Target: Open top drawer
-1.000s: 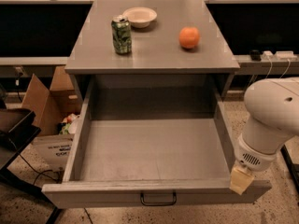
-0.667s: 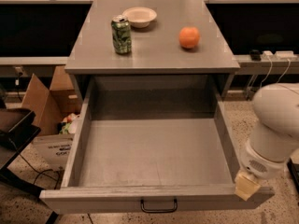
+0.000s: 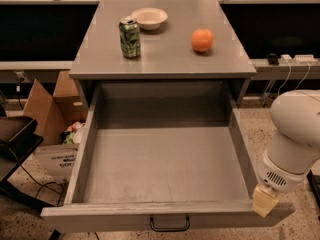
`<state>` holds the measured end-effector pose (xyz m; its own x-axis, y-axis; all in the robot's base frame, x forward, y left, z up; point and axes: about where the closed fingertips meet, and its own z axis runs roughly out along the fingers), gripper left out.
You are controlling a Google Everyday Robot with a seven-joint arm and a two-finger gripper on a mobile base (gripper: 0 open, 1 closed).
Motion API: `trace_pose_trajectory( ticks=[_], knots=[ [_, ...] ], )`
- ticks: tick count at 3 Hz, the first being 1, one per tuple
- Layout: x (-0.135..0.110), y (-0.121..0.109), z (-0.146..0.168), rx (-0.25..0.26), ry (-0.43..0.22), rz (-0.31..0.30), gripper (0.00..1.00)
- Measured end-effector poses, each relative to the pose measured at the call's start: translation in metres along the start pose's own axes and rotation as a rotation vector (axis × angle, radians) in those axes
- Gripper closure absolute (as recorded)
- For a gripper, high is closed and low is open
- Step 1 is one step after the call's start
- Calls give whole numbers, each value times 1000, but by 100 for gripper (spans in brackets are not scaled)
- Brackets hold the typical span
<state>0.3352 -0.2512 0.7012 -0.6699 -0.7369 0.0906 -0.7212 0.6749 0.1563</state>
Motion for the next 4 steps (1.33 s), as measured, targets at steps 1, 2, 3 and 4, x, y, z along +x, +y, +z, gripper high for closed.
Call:
trace_pose_trajectory(
  ticks=[1,2,3,4],
  knots=[
    [0,0,0,0,0,0,58],
    [0,0,0,0,0,0,34],
    [3,1,-5,11,3,3,4],
    [20,10,-32,78,19,20,0]
  ],
)
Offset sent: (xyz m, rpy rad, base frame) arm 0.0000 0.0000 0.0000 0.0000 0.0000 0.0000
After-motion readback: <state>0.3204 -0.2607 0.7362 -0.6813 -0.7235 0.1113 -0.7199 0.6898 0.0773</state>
